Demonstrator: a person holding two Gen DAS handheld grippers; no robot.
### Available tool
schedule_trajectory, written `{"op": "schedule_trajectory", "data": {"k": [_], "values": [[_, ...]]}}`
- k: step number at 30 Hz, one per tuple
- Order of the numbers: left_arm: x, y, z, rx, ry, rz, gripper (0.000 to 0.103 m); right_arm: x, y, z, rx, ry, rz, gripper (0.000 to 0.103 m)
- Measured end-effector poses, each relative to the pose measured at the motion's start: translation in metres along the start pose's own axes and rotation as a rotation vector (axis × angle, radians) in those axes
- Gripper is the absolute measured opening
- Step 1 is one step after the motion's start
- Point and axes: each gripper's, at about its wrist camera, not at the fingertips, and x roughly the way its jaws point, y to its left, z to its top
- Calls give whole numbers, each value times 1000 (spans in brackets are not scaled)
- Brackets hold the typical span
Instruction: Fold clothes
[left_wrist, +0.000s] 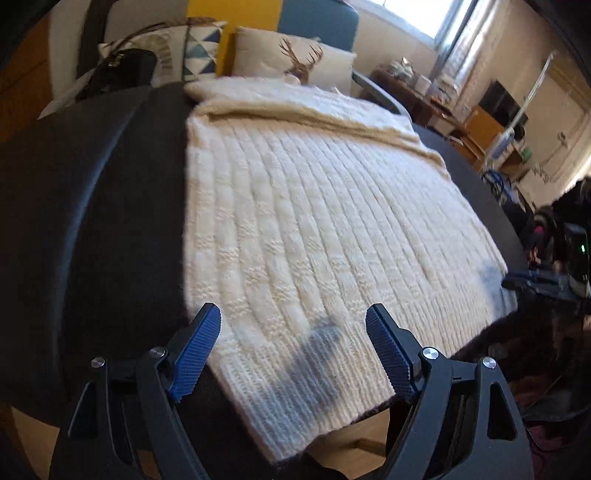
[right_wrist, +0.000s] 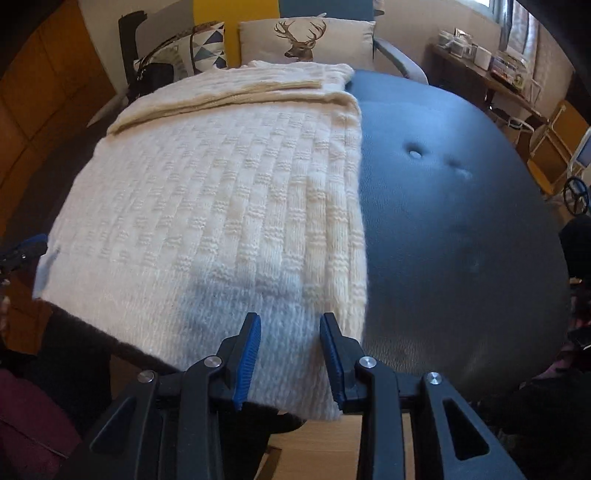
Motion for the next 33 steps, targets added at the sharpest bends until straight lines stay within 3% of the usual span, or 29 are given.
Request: {"op": "schedule_trajectory", "data": {"k": [2, 4, 6, 11, 14, 17, 19, 23, 25, 28, 31, 33], "values": [[1, -1, 0, 3, 5, -10, 84, -3, -2, -9, 5, 6, 25, 32], [17, -6, -4, 33, 63, 56, 84, 19, 7, -16, 3, 65, 16, 32], [20, -11, -3, 54, 66, 61, 84, 22, 9, -15, 9, 54, 24, 32], [13, -13, 20, 25, 6, -1, 84, 4, -2, 22, 56, -70, 28, 32], [24, -14, 34, 43, -11, 74, 84, 22, -2, 44, 78, -82, 40, 32], [55, -6, 36, 56, 67, 178, 84, 53, -11, 49, 106, -33, 28, 32], [53, -8, 35, 87, 48, 186, 84, 57, -16, 53, 135, -11, 24, 32], [47, -12, 53, 67, -3, 138, 84, 43, -12, 82, 106, -89, 15, 32], [52, -12, 66, 51, -23, 168, 84, 47, -9, 98, 93, -103, 4, 33], [78, -4, 83, -5, 19, 217, 84, 79, -18, 108, 130, -10, 4, 33], [88, -9, 82, 49, 14, 290, 84, 89, -23, 109, 136, -8, -1, 33], [85, -12, 86, 54, 3, 262, 84, 84, -23, 116, 127, -33, 2, 33]]}}
